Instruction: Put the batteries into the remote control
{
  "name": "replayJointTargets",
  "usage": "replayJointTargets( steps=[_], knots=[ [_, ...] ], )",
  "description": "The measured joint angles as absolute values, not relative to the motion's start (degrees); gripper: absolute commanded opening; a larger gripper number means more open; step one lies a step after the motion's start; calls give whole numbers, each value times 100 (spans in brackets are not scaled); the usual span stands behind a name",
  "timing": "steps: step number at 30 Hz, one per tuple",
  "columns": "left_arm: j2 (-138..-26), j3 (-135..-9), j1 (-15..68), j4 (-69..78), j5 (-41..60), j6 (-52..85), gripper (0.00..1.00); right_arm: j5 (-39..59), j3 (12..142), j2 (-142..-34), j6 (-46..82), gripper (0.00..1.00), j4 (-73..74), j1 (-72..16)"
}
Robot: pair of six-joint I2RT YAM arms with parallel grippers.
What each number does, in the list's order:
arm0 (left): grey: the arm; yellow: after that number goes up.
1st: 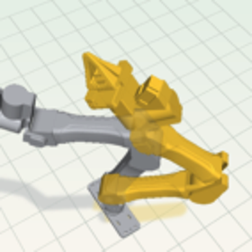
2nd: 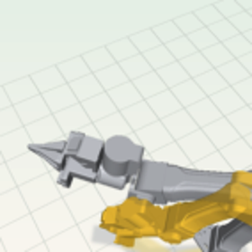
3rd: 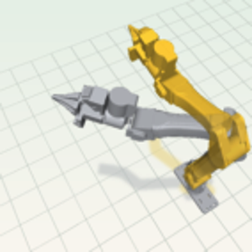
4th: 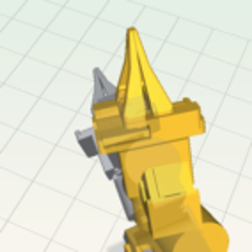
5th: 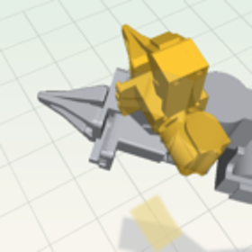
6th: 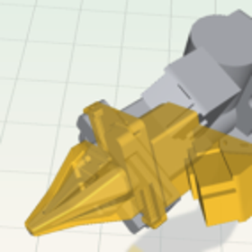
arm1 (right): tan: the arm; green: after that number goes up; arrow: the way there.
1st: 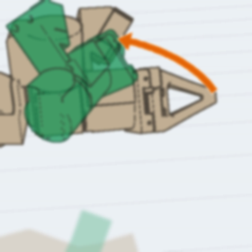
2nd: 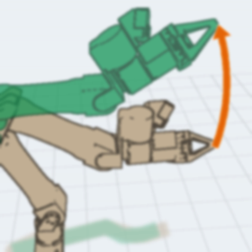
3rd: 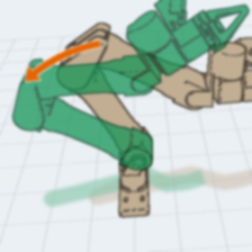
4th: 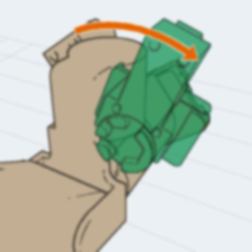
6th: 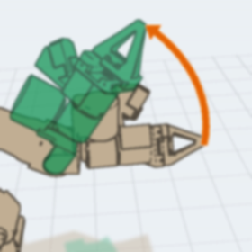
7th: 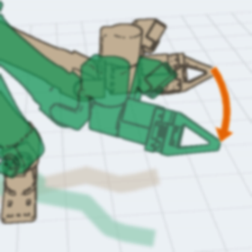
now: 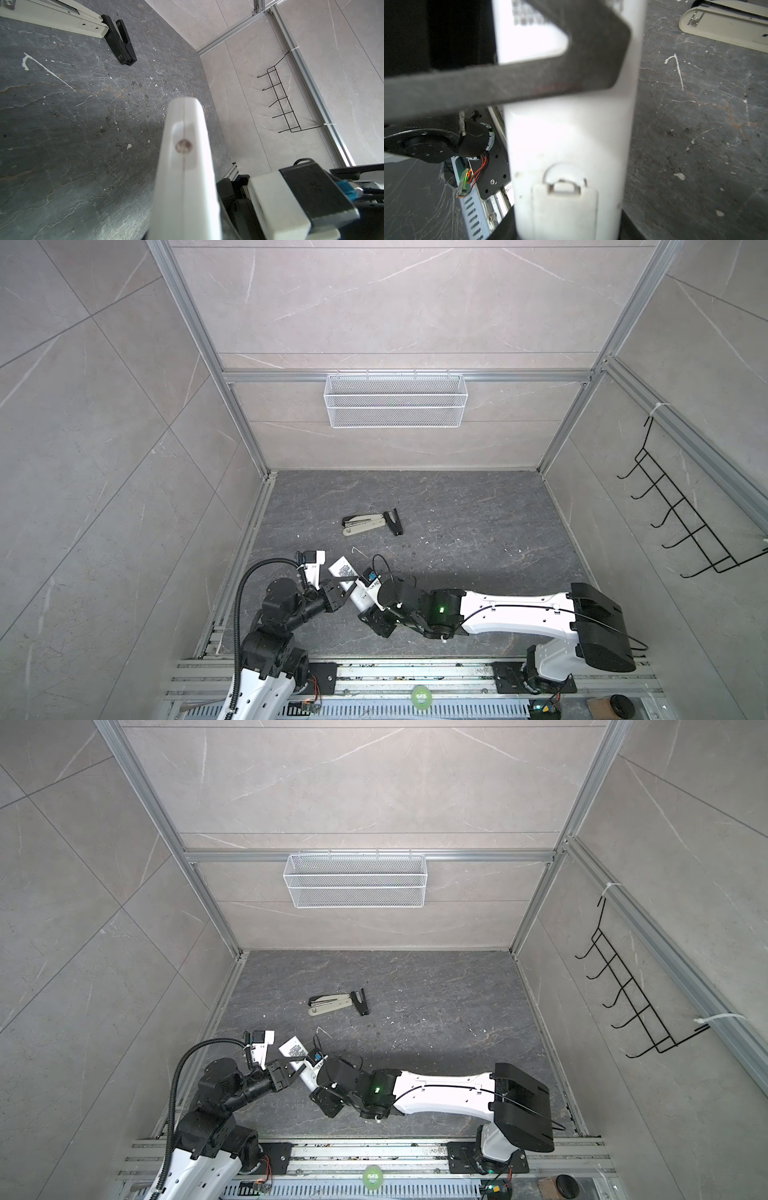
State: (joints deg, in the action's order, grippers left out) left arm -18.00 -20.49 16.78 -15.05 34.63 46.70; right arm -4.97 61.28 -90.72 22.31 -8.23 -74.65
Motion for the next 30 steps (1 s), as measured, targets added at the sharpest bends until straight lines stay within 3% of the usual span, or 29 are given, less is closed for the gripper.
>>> replayJointTargets(
  steps=[6,11,15,16,18,20,23,30],
  knots=[
    [-1874,-2051,1678,-1476,3472,4670,1,-537,6117,-9072,2224,21,-825,-7465],
    [-1964,-2062,1680,-1461,3479,4654,36,-550,5977,-9052,2224,15,-644,-7437],
    [-1975,-2143,1684,-1422,3524,4630,55,-401,5588,-8833,2228,14,-495,-7297],
    [-1966,-2193,1684,-1398,3562,4615,68,-351,5461,-8737,2228,14,-486,-7229],
    [-1900,-2283,1684,-1334,3667,4560,81,-237,5299,-8552,2226,14,-489,-7094],
    [-1791,-2373,1684,-1238,3815,4530,90,-106,5221,-8342,2222,14,-515,-6960],
    [-1649,-2482,1684,-1063,4056,4475,96,119,5186,-7992,2178,14,-530,-6825],
    [-1531,-2582,1684,-644,4563,4407,97,862,5120,-7004,2106,15,-491,-6584]
  ],
)
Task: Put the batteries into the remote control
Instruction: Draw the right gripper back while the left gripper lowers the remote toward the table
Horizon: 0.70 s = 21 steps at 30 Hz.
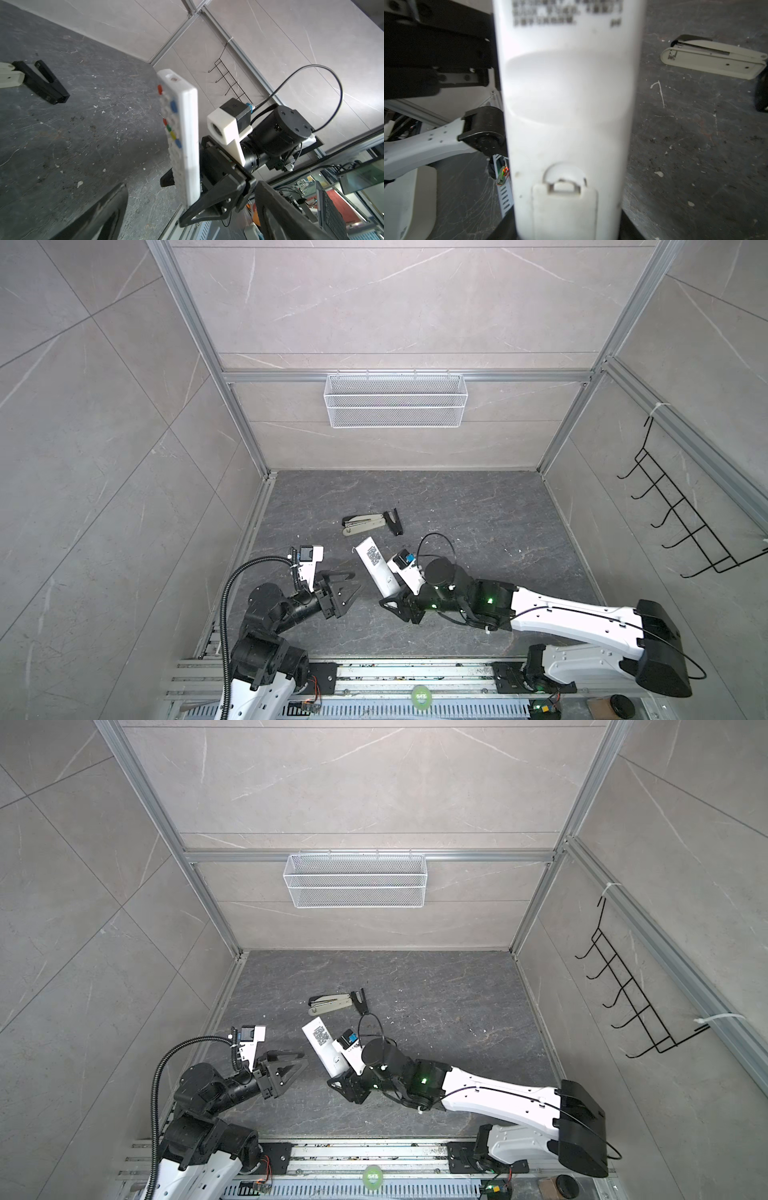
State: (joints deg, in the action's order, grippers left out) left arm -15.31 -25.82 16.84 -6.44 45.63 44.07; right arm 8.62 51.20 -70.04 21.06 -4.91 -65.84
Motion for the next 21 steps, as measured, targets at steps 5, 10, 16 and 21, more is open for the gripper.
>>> replayJointTargets(
  steps=[5,10,16,21],
  knots=[
    [-1476,-2593,1684,-54,4910,4418,99,1629,5124,-6593,2091,15,-375,-6565],
    [-1494,-2679,1686,781,5269,4606,100,2425,5127,-6563,2137,15,-128,-6565],
    [-1658,-2790,1712,1485,5463,4770,100,2936,5120,-6563,2261,15,296,-6565],
    [-1903,-2790,1772,1955,5520,4901,100,3199,5100,-6563,2423,15,681,-6565]
  ],
)
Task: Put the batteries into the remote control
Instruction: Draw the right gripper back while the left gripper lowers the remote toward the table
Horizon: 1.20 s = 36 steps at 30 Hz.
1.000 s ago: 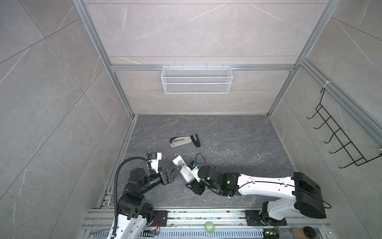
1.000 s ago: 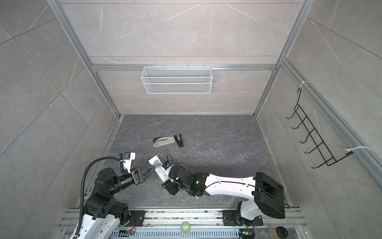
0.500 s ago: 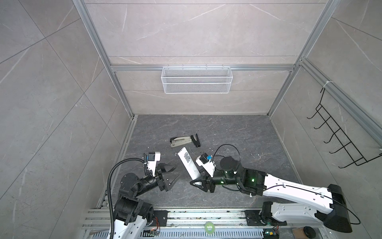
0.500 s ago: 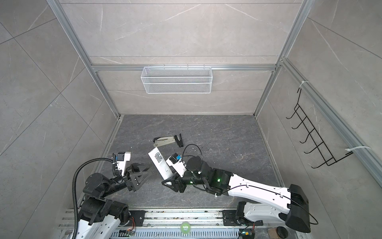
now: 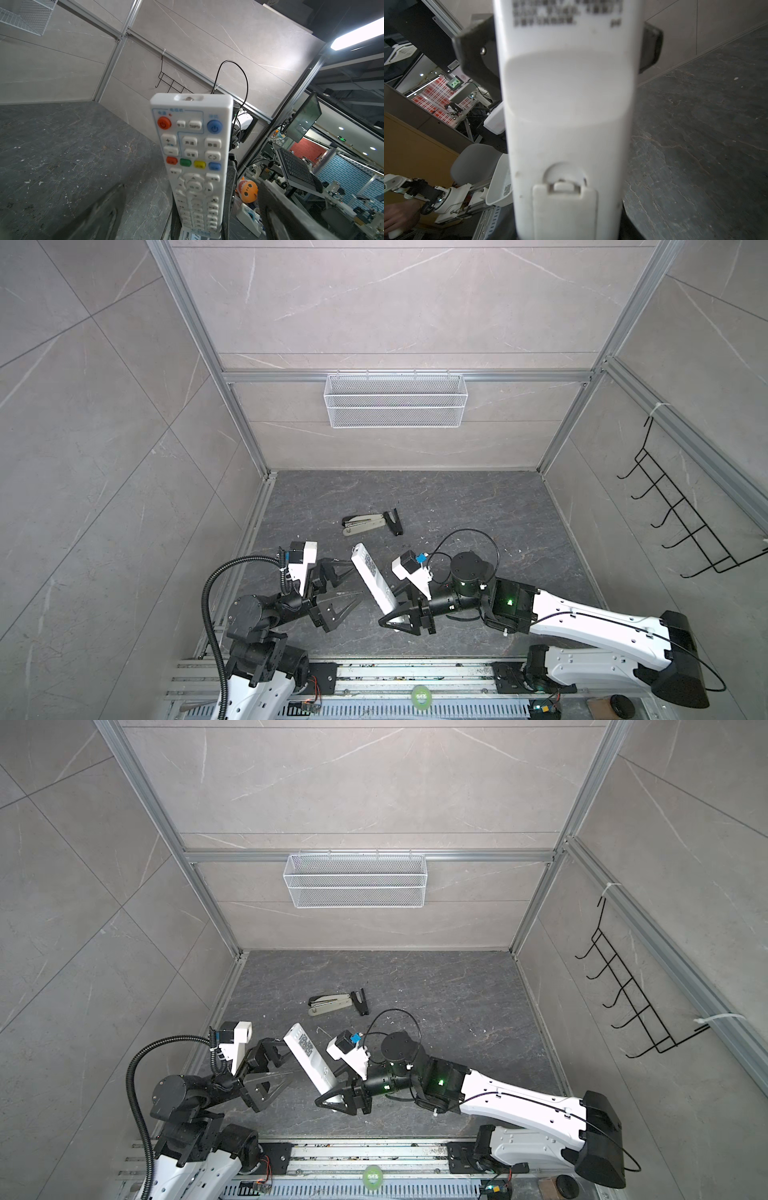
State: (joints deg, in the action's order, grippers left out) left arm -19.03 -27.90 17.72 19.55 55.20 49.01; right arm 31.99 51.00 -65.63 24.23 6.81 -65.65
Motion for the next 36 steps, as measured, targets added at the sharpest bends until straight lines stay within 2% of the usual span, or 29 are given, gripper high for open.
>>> replayJointTargets(
  steps=[13,16,25,28,32,36],
  knots=[
    [-2724,-2832,2733,2626,5448,4788,99,3393,4987,-6643,2624,15,1212,-6565],
    [-2891,-2840,3022,2611,5347,4630,96,3402,4978,-6650,2641,15,1258,-6558],
    [-2987,-2893,3415,2359,5059,4154,54,3415,4919,-6654,2655,15,1354,-6490],
    [-2982,-2923,3441,2292,5019,4198,37,3437,4906,-6676,2615,16,1398,-6477],
    [-2967,-2936,3452,2250,4987,4202,11,3487,4906,-6716,2617,25,1461,-6458],
    [-2934,-3000,3452,2051,4939,4165,3,3498,4906,-6748,2622,44,1494,-6451]
  ],
)
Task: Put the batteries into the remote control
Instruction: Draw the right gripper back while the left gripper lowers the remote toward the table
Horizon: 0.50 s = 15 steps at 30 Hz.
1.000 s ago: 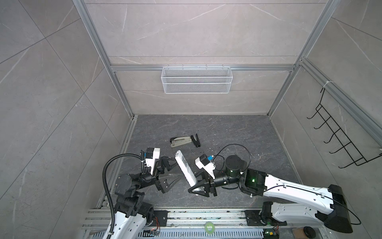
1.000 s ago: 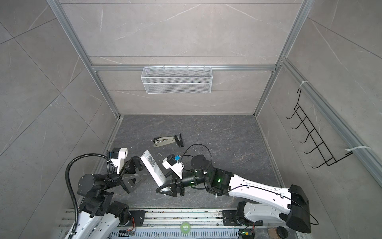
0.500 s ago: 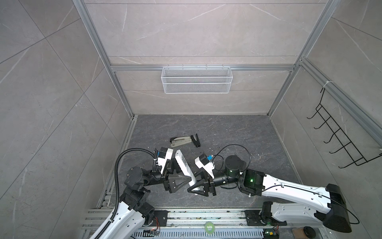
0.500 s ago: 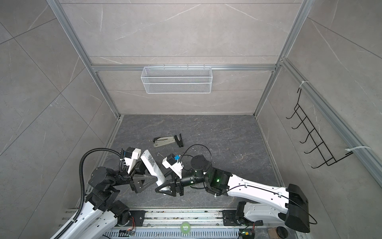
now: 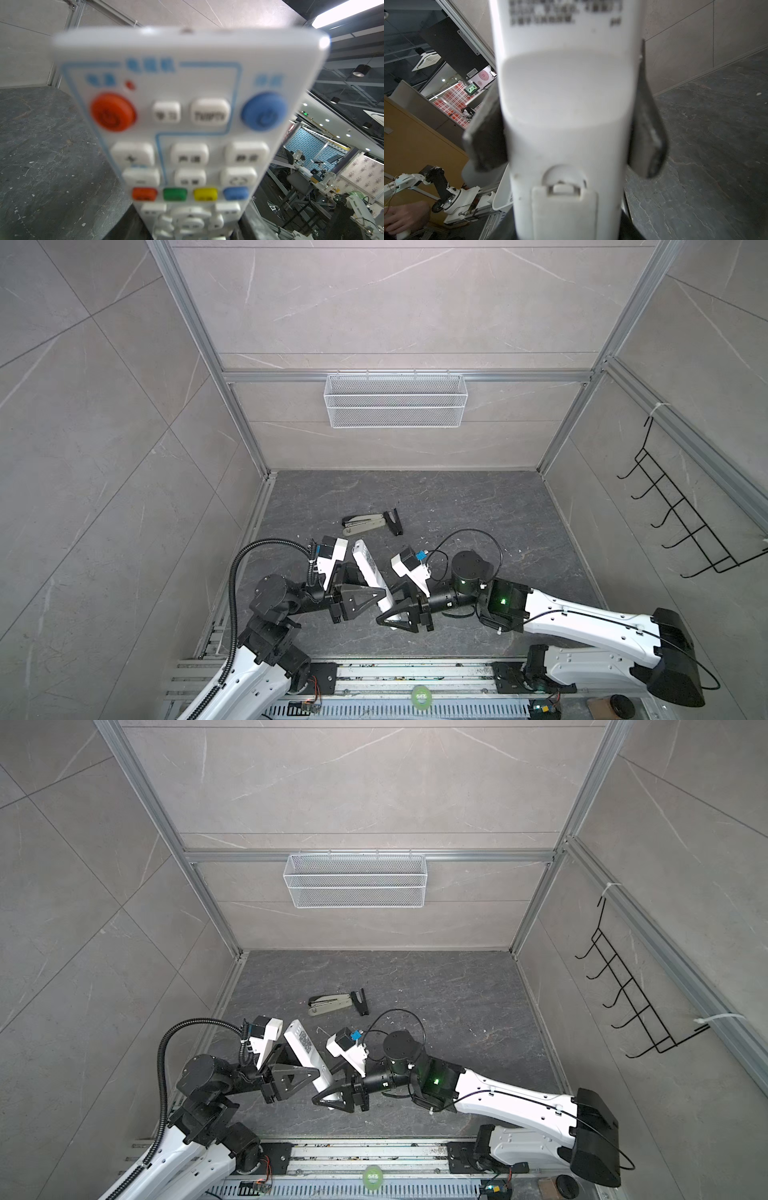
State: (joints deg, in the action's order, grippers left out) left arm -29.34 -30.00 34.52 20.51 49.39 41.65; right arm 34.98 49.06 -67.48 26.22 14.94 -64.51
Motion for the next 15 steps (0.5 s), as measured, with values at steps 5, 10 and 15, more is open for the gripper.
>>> replayJointTargets(
  steps=[5,10,15],
  knots=[
    [-2917,-3256,3489,1376,4670,3898,0,3402,4919,-6753,2668,68,1420,-6453],
    [-2880,-3612,3489,314,4032,3500,0,2902,4928,-6713,2576,87,882,-6458],
    [-3118,-4165,3489,-963,3284,3120,0,2093,4925,-6388,2405,88,56,-6458]
  ],
)
